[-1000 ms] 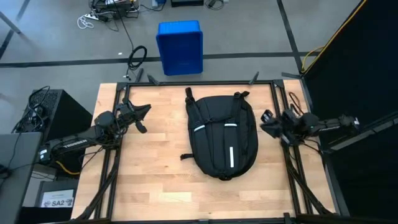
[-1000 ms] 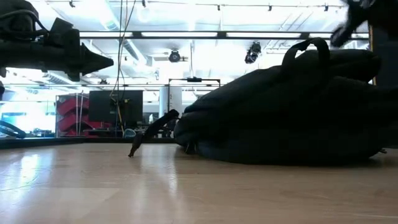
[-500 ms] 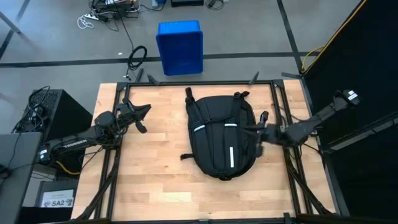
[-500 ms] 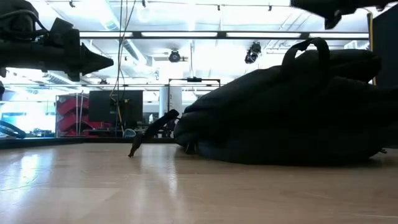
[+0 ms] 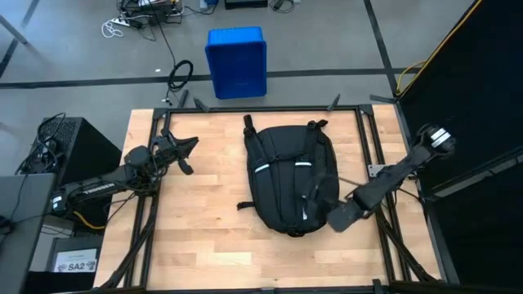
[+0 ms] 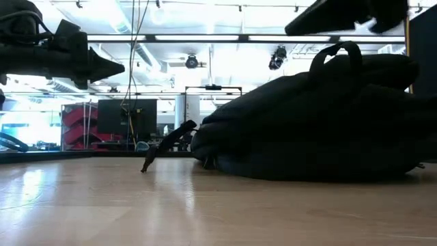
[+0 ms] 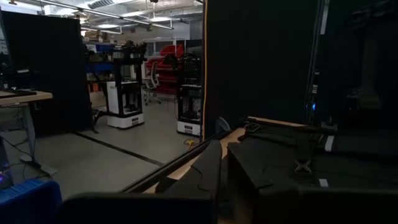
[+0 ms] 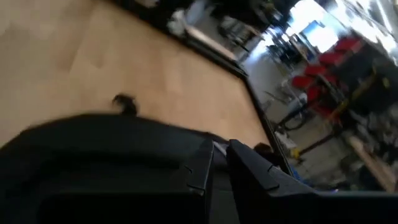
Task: Unpack backpack
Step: Open the black backpack
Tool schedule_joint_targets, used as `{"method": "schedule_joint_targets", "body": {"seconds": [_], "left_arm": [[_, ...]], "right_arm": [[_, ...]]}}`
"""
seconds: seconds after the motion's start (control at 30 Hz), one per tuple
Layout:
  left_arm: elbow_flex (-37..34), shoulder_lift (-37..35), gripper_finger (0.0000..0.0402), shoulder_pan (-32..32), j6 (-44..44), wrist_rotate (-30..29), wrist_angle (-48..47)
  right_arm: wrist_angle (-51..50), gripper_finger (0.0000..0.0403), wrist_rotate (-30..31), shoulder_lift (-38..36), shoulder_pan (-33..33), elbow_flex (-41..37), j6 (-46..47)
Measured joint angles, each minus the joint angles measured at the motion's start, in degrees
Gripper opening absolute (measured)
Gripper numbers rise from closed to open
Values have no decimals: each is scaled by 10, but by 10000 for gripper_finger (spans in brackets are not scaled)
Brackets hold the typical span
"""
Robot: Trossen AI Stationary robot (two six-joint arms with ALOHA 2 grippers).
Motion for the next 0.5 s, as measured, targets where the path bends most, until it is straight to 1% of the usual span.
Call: {"method": "schedule_joint_targets", "body": {"seconds": [0.13,0.27,0.37,0.5], "left_arm": [[0,0,0,0,0,0,0],[0,0,0,0,0,0,0],[0,0,0,0,0,0,0],[0,0,0,0,0,0,0]], "right_arm": [[0,22,-4,30,27,18,-18],[8,14,3,33,34,42,-16],[6,3,31,33,48,50,-17],[6,1,61,33,68,52,-21]]}}
